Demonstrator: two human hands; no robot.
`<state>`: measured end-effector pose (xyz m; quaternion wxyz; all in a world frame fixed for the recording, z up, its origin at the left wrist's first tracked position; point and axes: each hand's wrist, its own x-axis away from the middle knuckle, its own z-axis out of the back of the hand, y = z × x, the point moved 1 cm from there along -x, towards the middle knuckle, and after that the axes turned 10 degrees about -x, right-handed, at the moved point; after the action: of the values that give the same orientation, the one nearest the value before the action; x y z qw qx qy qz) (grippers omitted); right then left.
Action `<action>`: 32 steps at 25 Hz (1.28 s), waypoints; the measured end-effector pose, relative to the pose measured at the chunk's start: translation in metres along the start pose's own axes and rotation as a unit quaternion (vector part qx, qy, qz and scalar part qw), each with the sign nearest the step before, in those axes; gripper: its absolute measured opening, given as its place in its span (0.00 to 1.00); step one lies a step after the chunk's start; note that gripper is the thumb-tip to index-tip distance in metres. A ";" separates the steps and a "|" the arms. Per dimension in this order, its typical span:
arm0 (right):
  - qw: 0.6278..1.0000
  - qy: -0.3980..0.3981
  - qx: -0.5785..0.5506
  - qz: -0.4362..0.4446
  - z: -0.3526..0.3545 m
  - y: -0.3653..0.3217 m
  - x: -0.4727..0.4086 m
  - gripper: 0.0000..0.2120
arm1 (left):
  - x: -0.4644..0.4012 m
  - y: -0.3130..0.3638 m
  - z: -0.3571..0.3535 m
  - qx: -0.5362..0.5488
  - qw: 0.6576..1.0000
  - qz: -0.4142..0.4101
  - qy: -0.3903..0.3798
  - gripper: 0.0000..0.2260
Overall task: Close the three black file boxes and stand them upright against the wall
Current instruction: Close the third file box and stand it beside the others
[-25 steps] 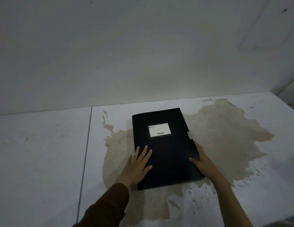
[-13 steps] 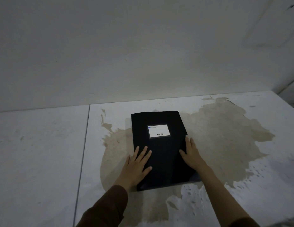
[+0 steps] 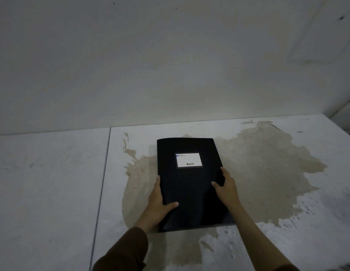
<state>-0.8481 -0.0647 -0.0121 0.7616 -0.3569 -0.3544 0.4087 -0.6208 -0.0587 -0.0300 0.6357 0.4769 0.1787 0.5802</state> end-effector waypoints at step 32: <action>0.845 -0.354 -0.376 0.141 -0.412 -0.367 0.330 0.05 | 0.392 -0.173 0.475 0.209 0.814 0.077 0.537 0.27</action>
<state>-0.2330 -0.0311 0.1726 0.3258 -0.4931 -0.6724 0.4456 -0.0485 0.1299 0.1855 0.2766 0.2230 0.5712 0.7399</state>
